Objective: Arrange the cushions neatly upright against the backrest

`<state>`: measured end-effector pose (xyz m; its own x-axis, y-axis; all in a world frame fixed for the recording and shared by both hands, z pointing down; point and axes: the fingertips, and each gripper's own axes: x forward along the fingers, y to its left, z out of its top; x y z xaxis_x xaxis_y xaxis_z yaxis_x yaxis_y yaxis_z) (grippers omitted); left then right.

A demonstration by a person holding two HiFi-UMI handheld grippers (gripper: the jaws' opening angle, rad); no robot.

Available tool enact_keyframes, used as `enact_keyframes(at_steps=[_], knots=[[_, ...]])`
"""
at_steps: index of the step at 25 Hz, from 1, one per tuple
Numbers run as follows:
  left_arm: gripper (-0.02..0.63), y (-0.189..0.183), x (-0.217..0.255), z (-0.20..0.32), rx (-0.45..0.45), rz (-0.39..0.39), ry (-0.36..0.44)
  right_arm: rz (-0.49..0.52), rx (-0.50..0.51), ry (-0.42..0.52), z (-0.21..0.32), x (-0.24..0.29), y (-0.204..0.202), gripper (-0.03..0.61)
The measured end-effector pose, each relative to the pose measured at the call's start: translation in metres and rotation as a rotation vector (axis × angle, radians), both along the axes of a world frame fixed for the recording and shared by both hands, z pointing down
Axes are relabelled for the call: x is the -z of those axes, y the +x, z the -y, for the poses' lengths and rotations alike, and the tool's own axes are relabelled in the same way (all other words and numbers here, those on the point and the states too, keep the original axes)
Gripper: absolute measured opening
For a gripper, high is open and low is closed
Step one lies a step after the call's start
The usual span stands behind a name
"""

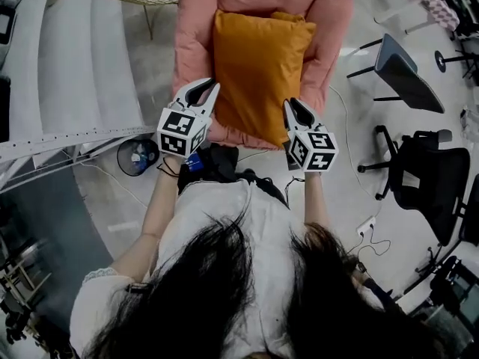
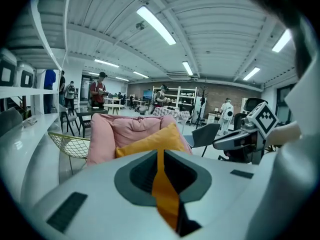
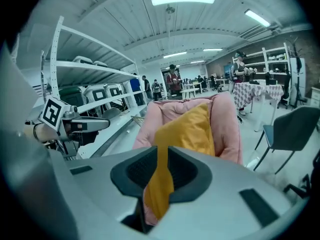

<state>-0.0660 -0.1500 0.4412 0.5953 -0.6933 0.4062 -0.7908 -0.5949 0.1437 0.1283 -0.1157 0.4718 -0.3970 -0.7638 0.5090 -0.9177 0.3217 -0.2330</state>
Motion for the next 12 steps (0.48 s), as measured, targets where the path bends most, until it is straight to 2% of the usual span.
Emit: enact_keyframes(at_steps=[5, 9, 10, 12], knots=[[0.037, -0.017, -0.035, 0.037, -0.028, -0.011, -0.066, -0.037, -0.014, -0.04, 0.028, -0.015, 0.0, 0.073], [0.038, -0.026, -0.07, 0.064, -0.059, 0.016, -0.114, -0.056, -0.029, -0.084, 0.046, -0.029, 0.003, 0.076], [0.038, -0.027, -0.08, 0.071, -0.065, 0.022, -0.13, -0.061, -0.03, -0.103, 0.051, -0.034, 0.005, 0.094], [0.038, -0.028, -0.101, 0.083, -0.077, 0.031, -0.167, -0.075, -0.024, -0.14, 0.06, -0.044, 0.008, 0.211]])
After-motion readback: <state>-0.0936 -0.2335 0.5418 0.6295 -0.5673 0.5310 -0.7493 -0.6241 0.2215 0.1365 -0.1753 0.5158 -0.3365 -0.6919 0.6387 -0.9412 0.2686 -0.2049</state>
